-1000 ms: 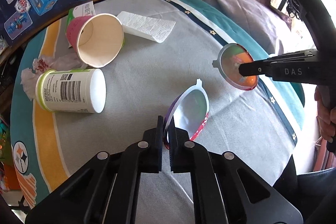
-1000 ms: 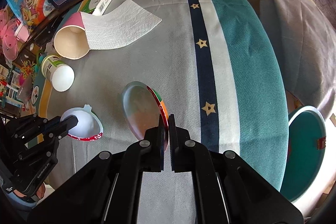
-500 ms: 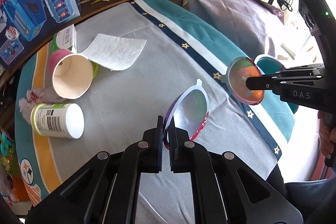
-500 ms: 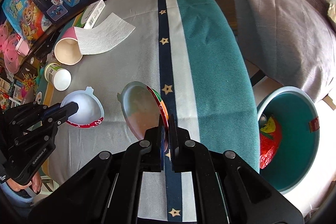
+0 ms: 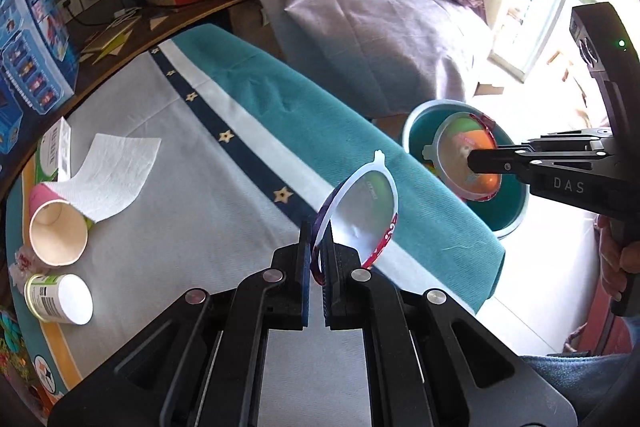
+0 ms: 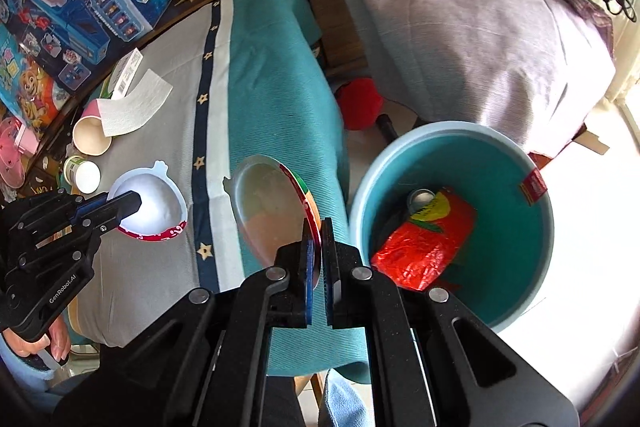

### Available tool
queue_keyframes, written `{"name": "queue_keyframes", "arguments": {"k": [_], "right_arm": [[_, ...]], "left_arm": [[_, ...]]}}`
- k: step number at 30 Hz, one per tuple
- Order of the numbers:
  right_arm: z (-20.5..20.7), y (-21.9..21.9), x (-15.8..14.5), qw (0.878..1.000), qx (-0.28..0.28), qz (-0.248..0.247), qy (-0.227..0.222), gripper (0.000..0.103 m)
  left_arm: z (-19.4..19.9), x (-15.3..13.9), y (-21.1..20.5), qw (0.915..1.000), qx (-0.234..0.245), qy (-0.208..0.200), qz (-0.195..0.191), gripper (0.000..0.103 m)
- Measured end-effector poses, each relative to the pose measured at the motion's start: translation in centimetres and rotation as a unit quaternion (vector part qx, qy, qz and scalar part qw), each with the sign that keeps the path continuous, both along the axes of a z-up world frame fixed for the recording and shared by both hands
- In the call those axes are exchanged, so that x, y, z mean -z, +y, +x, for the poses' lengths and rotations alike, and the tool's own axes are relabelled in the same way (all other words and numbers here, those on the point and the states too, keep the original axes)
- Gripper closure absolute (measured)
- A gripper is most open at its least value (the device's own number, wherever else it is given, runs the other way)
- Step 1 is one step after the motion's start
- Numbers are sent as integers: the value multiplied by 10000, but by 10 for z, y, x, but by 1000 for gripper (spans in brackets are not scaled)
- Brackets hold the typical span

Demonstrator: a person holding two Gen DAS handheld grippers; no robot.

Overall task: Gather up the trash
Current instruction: 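Carry both lids over the teal bin and open both grippers to drop them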

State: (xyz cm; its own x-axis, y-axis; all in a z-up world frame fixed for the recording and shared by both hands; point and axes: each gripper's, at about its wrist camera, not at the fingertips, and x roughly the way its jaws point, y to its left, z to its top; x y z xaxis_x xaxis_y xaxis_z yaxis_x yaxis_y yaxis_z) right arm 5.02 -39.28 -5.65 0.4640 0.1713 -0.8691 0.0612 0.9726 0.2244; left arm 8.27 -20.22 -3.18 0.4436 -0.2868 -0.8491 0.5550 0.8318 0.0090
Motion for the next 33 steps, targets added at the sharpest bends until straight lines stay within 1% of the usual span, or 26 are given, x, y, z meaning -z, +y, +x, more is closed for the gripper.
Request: {"name": "queue_keyframes", "arguments": {"k": [4, 10, 15, 23, 26, 28, 29, 30, 31, 32, 33], "right_arm": [[-17, -33, -2, 9994, 335, 70, -91, 99], [-41, -76, 5, 9969, 779, 140, -44, 99], [-55, -105, 13, 9942, 1059, 163, 44, 99], [-61, -125, 20, 9914, 1284, 218, 110, 99], [-60, -130, 23, 9909, 1321, 214, 165, 99], [-59, -132, 26, 9906, 1339, 209, 209, 99], [-59, -132, 27, 9904, 1346, 204, 225, 99], [-58, -133, 28, 9904, 1348, 203, 240, 99], [-57, -134, 29, 9903, 1349, 205, 256, 99], [-57, -134, 30, 9903, 1349, 202, 269, 99], [-56, -134, 31, 9903, 1348, 200, 279, 99]], "left_arm": [[-4, -1, -31, 9996, 246, 73, -72, 98], [-13, 1, -82, 9974, 715, 66, 18, 98], [-18, 10, -116, 9947, 1018, 119, 89, 98], [-17, 32, -158, 9902, 1338, 336, 206, 98], [-15, 40, -167, 9899, 1335, 431, 222, 97], [-13, 45, -171, 9894, 1333, 527, 220, 94], [-13, 46, -171, 9895, 1326, 527, 231, 86], [-12, 47, -172, 9899, 1298, 508, 266, 69], [-11, 48, -171, 9902, 1272, 495, 293, 56], [-10, 48, -170, 9909, 1219, 475, 319, 30], [-9, 47, -169, 9920, 1152, 408, 326, 19]]}}
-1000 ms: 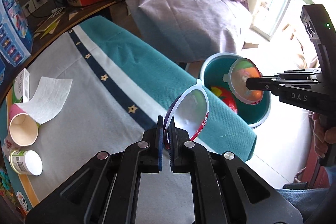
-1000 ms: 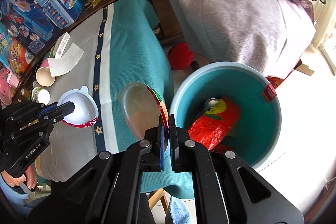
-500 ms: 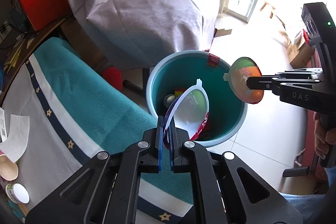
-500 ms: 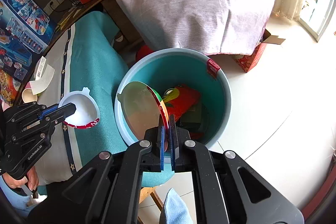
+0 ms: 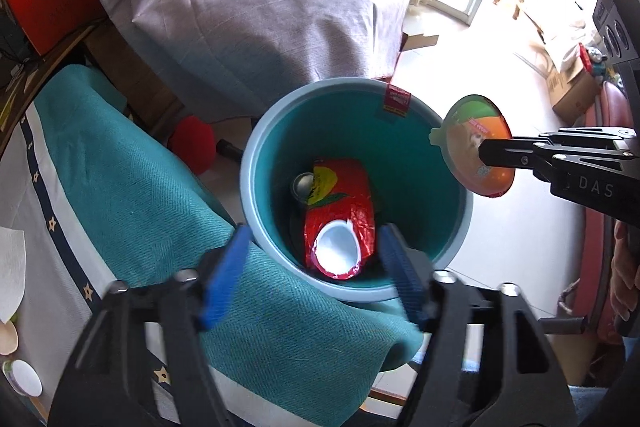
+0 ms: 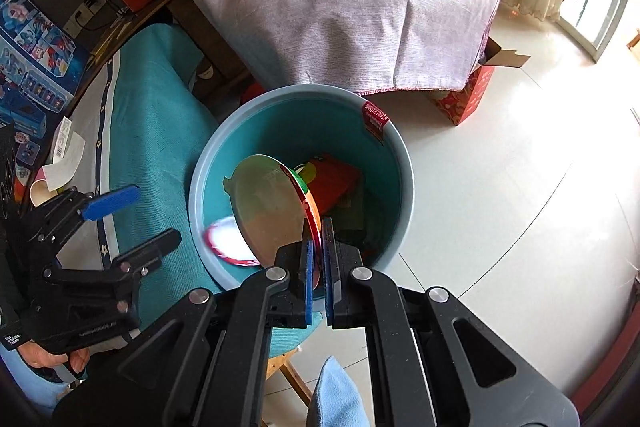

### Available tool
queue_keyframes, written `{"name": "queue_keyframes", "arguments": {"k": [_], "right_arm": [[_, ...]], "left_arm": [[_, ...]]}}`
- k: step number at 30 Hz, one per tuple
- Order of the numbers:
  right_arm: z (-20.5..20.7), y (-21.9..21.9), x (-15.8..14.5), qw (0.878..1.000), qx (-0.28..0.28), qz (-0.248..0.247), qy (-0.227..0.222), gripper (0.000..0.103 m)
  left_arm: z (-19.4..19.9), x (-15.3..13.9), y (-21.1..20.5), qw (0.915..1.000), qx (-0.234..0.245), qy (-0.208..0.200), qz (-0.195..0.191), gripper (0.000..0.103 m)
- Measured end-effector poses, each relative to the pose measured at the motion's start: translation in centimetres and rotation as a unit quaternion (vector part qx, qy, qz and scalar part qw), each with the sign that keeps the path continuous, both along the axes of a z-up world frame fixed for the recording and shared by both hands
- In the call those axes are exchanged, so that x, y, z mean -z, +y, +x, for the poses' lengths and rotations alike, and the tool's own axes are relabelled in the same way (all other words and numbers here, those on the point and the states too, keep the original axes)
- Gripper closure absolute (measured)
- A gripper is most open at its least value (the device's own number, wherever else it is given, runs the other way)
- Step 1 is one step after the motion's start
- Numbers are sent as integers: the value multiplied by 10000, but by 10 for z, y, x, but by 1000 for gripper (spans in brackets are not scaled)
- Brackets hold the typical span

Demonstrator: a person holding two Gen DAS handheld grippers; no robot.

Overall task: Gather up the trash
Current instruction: 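Carry both lids over the teal bin and open both grippers to drop them, then move both tools back over the table toward the white tub and paper towel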

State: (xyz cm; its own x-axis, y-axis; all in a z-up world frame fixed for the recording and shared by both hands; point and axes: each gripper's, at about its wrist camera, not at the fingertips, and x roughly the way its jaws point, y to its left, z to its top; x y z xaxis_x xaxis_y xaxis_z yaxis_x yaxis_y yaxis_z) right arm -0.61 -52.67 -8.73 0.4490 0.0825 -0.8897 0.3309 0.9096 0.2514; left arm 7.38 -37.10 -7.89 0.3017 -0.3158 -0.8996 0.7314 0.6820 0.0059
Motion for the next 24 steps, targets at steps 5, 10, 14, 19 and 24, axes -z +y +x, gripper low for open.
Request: {"name": "queue_keyframes", "arguments": {"k": [5, 10, 14, 19, 24], "right_arm": [[3, 1, 6, 10000, -24, 20, 70, 99], [8, 4, 10, 9999, -85, 25, 142, 99], [12, 8, 12, 9997, -135, 50, 183, 96], [16, 12, 10, 9997, -165, 67, 183, 72], [17, 18, 3, 9997, -150, -100, 133, 29]], "left_arm": [[1, -6, 8, 9999, -61, -117, -41, 17], [2, -8, 20, 9997, -185, -121, -61, 14], [4, -9, 28, 9995, -292, -62, -103, 12], [5, -10, 34, 9993, -359, -20, -131, 11], [5, -12, 42, 9991, -405, -34, -135, 10]]}}
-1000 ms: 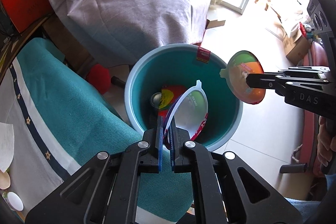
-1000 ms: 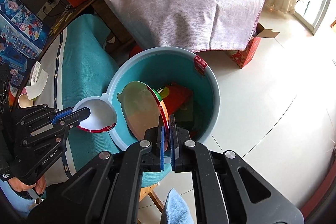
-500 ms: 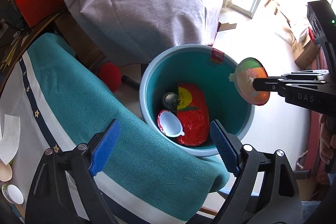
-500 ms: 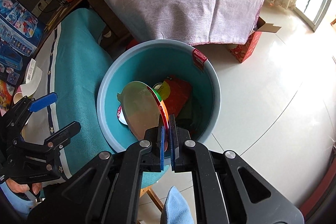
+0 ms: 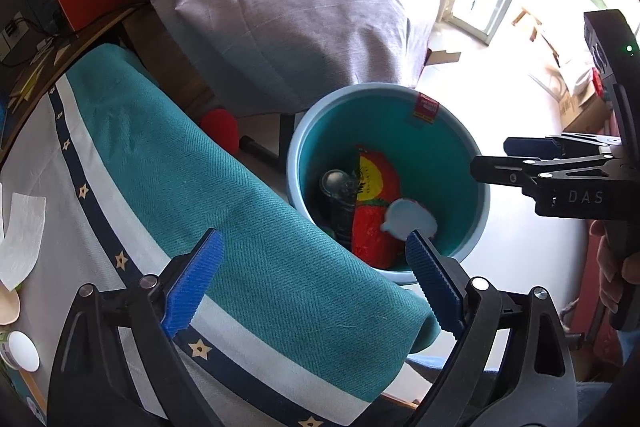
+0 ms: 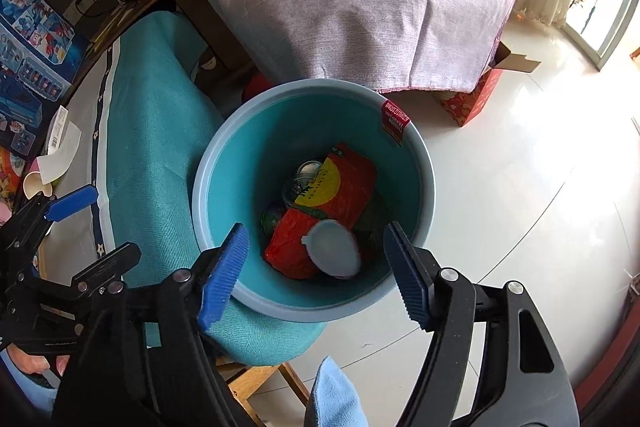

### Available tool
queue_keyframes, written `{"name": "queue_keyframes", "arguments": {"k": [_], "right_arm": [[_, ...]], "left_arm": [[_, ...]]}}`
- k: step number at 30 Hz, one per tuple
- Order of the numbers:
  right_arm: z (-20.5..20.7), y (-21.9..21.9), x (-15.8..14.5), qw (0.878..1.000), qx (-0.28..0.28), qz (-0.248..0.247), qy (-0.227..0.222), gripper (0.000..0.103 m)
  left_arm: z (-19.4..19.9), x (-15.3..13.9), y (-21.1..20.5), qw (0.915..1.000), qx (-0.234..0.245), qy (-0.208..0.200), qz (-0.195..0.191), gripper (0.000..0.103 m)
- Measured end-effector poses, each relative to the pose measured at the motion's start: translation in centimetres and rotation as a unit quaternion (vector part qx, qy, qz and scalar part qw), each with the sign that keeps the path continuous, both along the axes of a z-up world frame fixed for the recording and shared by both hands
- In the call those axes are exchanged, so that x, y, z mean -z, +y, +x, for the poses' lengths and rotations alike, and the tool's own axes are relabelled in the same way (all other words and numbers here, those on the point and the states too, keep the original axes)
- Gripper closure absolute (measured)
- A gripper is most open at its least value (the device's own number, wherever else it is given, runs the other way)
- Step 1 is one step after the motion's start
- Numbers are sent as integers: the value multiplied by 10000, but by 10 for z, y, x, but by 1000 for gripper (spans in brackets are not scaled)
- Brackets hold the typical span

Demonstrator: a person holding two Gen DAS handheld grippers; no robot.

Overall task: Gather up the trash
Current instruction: 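Move both tools back over the table toward the white tub and paper towel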

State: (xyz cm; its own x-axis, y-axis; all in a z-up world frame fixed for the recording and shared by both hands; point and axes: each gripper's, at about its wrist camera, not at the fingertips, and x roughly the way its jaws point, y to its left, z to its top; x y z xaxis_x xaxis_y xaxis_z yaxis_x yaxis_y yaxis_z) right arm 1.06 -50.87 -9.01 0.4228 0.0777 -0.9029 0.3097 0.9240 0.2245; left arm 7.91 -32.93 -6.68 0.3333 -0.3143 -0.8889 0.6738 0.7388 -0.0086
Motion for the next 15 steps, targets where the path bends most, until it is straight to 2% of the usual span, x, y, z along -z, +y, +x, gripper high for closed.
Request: {"name": "queue_keyframes", "arguments": {"k": [1, 12, 15], "right_arm": [[0, 0, 0, 10000, 22, 3, 27, 24], [6, 22, -2, 9997, -103, -86, 209, 23], [7, 30, -7, 9996, -164, -133, 169, 20]], "left_arm": [[0, 0, 2, 10000, -20, 3, 5, 10], [-1, -10, 26, 9996, -269, -79, -13, 8], [-1, -15, 34, 9993, -350, -137, -31, 7]]}}
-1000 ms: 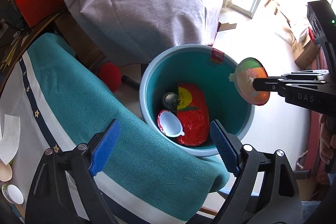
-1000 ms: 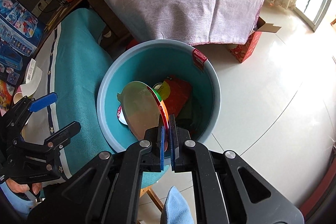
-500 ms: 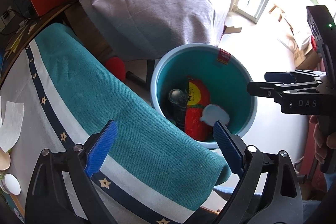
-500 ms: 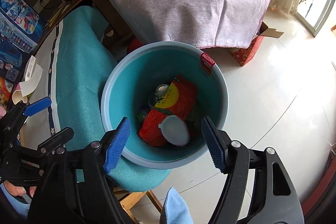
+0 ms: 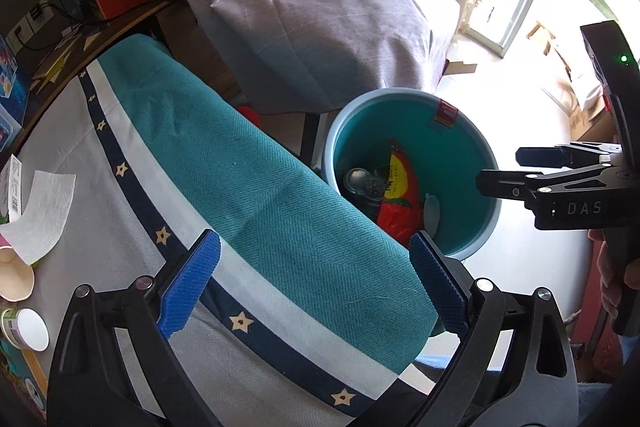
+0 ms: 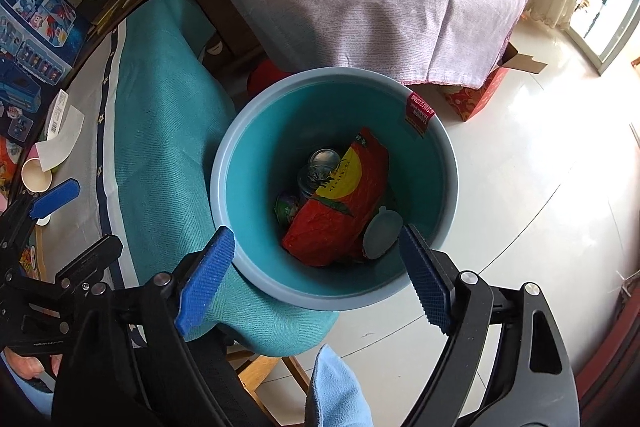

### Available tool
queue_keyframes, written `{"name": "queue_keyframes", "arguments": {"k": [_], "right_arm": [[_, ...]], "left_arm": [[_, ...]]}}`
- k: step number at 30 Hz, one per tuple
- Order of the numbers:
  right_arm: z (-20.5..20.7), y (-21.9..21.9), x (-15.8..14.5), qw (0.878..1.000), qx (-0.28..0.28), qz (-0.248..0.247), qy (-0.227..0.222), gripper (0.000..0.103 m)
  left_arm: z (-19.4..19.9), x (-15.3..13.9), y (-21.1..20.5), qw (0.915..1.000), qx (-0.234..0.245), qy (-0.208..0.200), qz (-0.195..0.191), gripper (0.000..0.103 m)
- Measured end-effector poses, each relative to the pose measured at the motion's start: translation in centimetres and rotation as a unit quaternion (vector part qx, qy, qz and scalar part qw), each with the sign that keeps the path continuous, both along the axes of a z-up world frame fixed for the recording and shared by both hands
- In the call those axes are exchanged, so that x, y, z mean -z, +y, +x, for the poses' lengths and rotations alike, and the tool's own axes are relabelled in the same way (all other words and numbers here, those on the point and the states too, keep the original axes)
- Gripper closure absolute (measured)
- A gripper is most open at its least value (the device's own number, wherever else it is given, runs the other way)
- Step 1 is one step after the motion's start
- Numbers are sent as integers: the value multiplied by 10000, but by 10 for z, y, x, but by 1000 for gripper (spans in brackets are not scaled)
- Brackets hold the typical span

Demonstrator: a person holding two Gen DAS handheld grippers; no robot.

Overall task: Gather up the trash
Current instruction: 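Move both tools back over the table toward the white tub and paper towel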

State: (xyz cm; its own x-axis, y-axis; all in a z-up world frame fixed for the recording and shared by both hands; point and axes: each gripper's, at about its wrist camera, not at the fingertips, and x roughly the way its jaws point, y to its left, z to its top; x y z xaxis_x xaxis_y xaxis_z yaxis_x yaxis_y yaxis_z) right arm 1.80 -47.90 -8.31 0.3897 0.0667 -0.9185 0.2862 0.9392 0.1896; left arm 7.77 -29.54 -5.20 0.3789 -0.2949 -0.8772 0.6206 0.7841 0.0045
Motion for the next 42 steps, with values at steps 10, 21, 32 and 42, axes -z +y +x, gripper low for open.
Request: {"name": "queue_keyframes", "arguments": {"k": [10, 21, 32, 42], "right_arm": [[9, 33, -17, 9995, -280, -108, -86, 19], [27, 89, -28, 9967, -761, -282, -97, 19], [55, 157, -27, 9901, -1311, -491, 17, 19], [83, 237, -27, 9792, -1943, -577, 30, 19]], "left_arm": [[-3, -13, 36, 9993, -321, -122, -126, 7], [2, -16, 102, 9951, -931, -147, -286, 7], [11, -5, 202, 9770, -1977, 127, -785, 7], [12, -1, 286, 9550, -2795, 141, -985, 7]]}}
